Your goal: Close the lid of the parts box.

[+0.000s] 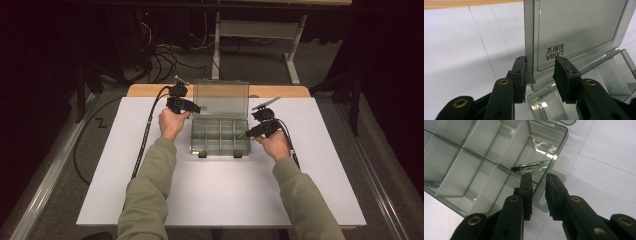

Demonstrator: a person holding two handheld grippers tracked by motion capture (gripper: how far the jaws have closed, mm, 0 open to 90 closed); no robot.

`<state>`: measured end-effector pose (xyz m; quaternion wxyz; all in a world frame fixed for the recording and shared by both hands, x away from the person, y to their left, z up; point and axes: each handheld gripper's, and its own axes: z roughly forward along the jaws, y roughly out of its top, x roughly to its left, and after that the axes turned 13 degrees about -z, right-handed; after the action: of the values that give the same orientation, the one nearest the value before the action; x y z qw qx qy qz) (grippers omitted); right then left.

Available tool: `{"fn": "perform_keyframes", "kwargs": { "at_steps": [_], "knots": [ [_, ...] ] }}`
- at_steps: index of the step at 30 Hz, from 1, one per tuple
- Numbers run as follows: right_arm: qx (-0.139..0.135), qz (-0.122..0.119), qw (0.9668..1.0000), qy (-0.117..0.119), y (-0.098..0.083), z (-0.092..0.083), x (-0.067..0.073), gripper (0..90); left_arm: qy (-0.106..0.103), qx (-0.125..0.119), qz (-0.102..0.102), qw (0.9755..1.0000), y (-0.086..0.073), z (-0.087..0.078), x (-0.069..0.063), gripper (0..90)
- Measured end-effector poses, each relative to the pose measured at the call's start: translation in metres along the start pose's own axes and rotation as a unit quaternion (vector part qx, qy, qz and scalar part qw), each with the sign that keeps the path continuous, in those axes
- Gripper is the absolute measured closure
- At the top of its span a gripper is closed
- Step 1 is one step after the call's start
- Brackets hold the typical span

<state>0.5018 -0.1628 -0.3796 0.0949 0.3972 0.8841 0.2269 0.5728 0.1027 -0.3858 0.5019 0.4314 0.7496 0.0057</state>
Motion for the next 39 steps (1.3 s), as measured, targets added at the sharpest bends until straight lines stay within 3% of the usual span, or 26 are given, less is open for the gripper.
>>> {"fn": "perform_keyframes", "kwargs": {
  "at_steps": [9,14,18,26,31,39],
  "knots": [
    [0.005,-0.006,0.9999,-0.012,0.001,0.0,0.004,78.1,0.009,-0.006,0.042,0.9991,-0.006,-0.003,-0.004,63.6],
    [0.013,-0.003,0.9998,-0.011,0.003,0.0,0.004,78.2,0.009,-0.008,0.052,0.9986,-0.008,-0.005,-0.005,63.6],
    [0.014,-0.005,0.9998,-0.015,0.004,0.0,0.005,78.3,0.019,-0.014,0.077,0.9968,-0.012,-0.005,-0.007,63.9],
    [0.032,-0.008,0.9993,-0.019,0.008,0.0,0.007,78.8,0.022,-0.014,0.098,0.9949,-0.016,-0.008,-0.008,64.0],
    [0.03,-0.008,0.9993,-0.021,0.008,0.0,0.007,78.8,0.027,-0.014,0.116,0.9928,-0.02,-0.01,-0.009,64.0],
    [0.03,-0.008,0.9992,-0.025,0.009,0.0,0.008,78.8,0.029,-0.014,0.128,0.9913,-0.023,-0.012,-0.009,64.0]
  ]
}}
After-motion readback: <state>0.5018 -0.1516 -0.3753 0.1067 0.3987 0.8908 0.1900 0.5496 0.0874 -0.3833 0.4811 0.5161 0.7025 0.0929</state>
